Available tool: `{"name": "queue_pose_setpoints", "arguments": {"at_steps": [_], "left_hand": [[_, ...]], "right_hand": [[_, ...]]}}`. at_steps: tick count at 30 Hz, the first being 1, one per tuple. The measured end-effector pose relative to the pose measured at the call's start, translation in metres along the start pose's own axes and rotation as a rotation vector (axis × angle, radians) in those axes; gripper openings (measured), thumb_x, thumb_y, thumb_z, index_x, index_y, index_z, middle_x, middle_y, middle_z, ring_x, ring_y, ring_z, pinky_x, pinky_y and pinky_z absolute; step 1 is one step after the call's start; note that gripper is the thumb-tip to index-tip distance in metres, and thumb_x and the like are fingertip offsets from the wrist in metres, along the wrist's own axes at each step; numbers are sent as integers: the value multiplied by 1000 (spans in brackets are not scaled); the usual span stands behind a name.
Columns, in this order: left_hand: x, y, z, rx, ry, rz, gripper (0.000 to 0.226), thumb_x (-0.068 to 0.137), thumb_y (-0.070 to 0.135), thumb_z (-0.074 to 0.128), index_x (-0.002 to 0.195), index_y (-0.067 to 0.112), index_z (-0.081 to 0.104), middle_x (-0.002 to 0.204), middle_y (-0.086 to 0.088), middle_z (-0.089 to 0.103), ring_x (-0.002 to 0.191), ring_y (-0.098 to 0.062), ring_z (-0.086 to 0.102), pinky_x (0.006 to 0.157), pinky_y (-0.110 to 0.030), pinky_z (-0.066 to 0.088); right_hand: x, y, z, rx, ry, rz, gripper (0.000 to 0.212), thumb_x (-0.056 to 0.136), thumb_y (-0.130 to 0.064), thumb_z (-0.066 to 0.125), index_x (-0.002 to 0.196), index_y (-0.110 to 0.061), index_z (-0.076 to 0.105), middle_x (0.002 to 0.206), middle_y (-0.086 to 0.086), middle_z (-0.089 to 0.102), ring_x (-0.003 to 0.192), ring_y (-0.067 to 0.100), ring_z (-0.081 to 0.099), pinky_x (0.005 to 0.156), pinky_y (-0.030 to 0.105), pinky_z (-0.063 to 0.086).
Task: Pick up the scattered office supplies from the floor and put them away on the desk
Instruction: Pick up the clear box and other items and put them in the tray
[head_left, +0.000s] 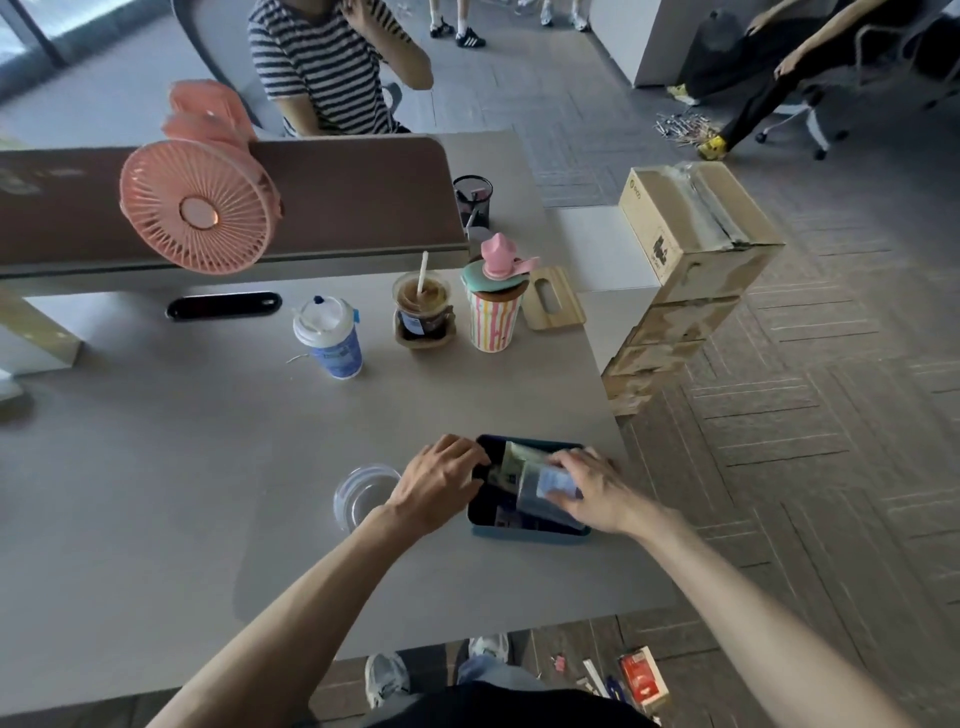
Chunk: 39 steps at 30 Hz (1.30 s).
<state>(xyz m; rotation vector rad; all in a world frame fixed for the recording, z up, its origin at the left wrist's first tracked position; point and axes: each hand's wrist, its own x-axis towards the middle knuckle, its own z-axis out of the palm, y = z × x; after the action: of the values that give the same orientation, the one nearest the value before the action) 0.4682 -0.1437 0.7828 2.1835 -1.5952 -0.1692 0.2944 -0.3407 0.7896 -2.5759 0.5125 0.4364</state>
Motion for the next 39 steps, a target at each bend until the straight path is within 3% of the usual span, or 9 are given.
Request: {"name": "queue_pose_setpoints", "arguments": {"at_steps": [2,4,10,17,21,26,31,35,39], "left_hand": [[-1,1,5,15,-39,18,33,69,24,72,100,16,66,103,1,67,99,-21,59,74,-31,51],[-1,0,8,24,-55,36,35,65,23,74,99,16,68,104,3,68,99,-20,60,73,-30,51],[-9,-3,10,42,-36,44,35,62,21,72,96,16,69,101,5,68,93,-20,62,66,-29,52],[-28,-3,9,12,-50,-19,30,76,32,55,99,17,66,105,5,67,96,-20,59,71,-34,53],[-37,4,0,-128,9,-139,29,85,32,52,108,18,64,113,3,66,97,-20,63,75,-32,55],[-49,23,-19,-74,65,-189,27,87,25,60,111,15,63,118,-2,64,96,-24,65,68,-32,56],[-75,43,-31,28,55,-166,51,89,43,41,128,12,53,134,-9,54,111,-30,59,80,-42,55],[-114,69,-37,102,74,-54,47,89,25,57,132,6,49,136,-15,51,114,-35,57,82,-45,53],[-169,100,-28,14,46,-37,52,91,28,52,137,6,42,142,-15,45,123,-33,49,91,-47,51]], "right_hand": [[5,0,4,-197,-14,-21,43,96,-39,50,137,-25,47,131,1,44,124,22,36,97,39,28],[7,0,5,-277,34,-29,41,96,-35,52,135,-26,50,128,0,48,122,23,39,92,39,28],[3,-1,11,-317,29,-83,43,93,-21,58,136,-24,52,128,0,53,120,22,48,90,38,31],[12,0,6,-412,-5,-218,41,92,-26,57,133,-23,54,123,1,56,116,21,48,92,37,27],[8,-2,4,-221,140,-238,35,89,-28,57,122,-17,63,117,2,63,109,24,58,91,37,36],[-11,-12,4,-99,347,-204,30,87,-21,61,116,-14,68,107,3,67,95,29,65,80,39,51],[-60,-37,13,-77,386,-199,43,90,-32,59,130,-16,59,127,1,59,114,23,57,93,39,46],[-110,-59,39,22,443,-135,51,93,-30,59,140,-15,49,141,2,51,125,23,50,101,35,40],[-174,-81,79,28,479,-39,54,95,-34,56,144,-17,44,147,6,46,130,24,47,106,36,39]]}}
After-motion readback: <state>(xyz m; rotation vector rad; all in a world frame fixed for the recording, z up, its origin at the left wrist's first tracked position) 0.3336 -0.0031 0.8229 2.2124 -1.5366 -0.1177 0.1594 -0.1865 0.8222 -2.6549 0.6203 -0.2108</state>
